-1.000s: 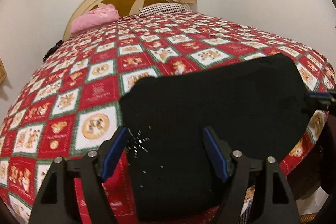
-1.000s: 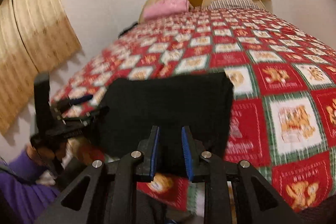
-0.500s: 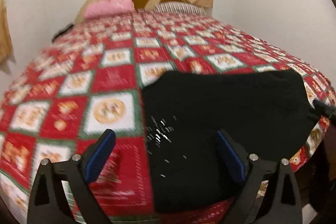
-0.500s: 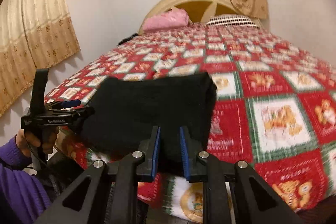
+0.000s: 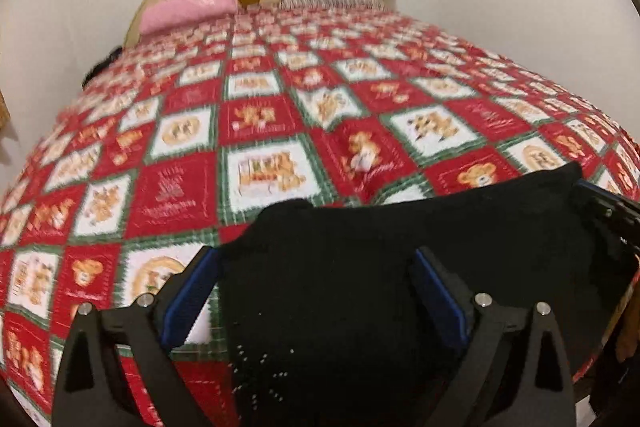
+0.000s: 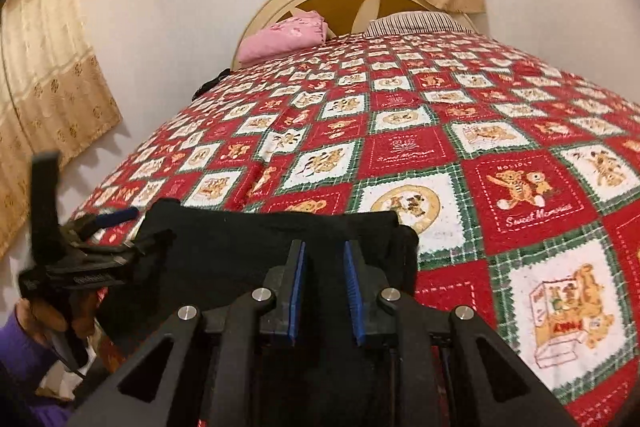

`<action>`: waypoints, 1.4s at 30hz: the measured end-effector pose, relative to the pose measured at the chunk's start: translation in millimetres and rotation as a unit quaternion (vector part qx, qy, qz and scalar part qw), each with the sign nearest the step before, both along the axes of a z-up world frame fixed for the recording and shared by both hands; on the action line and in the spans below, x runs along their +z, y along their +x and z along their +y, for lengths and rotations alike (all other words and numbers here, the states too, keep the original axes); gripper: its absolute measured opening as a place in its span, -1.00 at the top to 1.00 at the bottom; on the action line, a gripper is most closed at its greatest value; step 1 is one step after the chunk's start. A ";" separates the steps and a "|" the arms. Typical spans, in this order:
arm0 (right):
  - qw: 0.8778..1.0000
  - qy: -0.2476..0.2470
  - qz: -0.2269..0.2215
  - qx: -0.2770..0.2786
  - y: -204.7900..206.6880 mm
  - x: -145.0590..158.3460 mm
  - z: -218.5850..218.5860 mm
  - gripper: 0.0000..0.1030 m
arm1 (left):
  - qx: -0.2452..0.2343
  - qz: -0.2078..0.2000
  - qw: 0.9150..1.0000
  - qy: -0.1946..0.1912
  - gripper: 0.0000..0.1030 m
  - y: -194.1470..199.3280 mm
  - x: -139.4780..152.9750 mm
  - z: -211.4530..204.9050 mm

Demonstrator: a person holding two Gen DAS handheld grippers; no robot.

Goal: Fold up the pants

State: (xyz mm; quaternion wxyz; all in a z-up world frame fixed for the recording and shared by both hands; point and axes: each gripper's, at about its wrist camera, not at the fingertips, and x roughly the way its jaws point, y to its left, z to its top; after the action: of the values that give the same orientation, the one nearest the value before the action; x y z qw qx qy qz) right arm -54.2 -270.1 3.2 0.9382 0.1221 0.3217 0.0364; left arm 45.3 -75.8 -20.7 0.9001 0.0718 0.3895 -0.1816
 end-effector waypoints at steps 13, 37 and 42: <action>0.997 0.079 -0.013 -0.021 -1.3 1.2 -10.0 0.55 | 0.014 0.046 0.998 -0.039 -1.00 9.1 -8.7 9.8; 0.990 0.110 -0.019 -0.084 -81.7 -7.6 -43.0 -0.12 | 0.036 0.078 0.992 -0.092 -1.00 -19.6 -8.5 44.1; 0.991 0.113 -0.017 -0.072 -84.0 -5.7 -37.9 -0.12 | 0.036 0.075 0.993 -0.086 -1.00 -22.6 -9.1 44.4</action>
State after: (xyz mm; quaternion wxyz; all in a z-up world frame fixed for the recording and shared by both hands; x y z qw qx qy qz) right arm -138.3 -308.0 -2.5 0.9240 0.2498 0.2895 0.0076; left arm 22.7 -31.5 -29.8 0.8770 -0.0339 0.4415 -0.1866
